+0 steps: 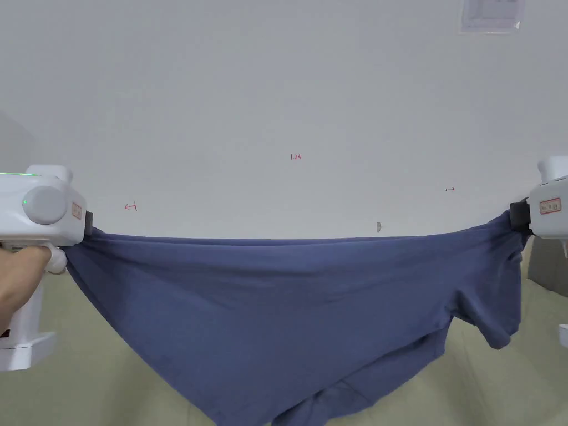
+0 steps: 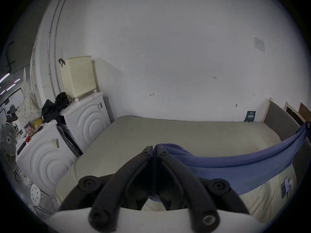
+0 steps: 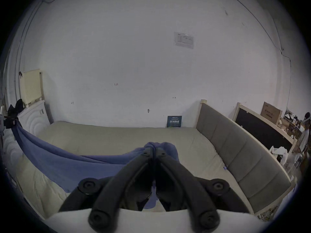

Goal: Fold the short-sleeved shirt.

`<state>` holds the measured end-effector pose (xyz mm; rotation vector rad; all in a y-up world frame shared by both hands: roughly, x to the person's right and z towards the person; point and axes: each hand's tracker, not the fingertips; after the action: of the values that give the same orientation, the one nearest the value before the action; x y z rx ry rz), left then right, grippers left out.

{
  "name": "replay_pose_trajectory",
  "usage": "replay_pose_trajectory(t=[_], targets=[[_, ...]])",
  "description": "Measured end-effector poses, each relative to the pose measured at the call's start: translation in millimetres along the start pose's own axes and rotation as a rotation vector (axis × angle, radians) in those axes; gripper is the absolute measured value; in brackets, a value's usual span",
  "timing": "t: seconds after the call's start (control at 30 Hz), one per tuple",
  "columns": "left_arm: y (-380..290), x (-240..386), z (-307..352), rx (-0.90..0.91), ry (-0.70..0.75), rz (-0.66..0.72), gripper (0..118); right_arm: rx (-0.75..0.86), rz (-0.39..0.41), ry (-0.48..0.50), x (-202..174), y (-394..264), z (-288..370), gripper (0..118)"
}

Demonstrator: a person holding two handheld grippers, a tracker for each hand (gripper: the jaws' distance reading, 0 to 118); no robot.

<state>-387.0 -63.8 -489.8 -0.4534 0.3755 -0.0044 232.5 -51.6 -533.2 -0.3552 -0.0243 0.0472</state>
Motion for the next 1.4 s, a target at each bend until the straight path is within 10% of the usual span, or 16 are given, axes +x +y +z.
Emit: replay_pose_trajectory(t=[0.47, 1.4], targets=[[-85, 9, -74, -0.142, -0.027, -0.030, 2, -0.136, 0.013, -0.001, -10, -85, -56, 3], [-387, -61, 58, -0.511, -0.151, 0.029, 2, -0.505, -0.081, 0.039, 40, -389, 117, 3]])
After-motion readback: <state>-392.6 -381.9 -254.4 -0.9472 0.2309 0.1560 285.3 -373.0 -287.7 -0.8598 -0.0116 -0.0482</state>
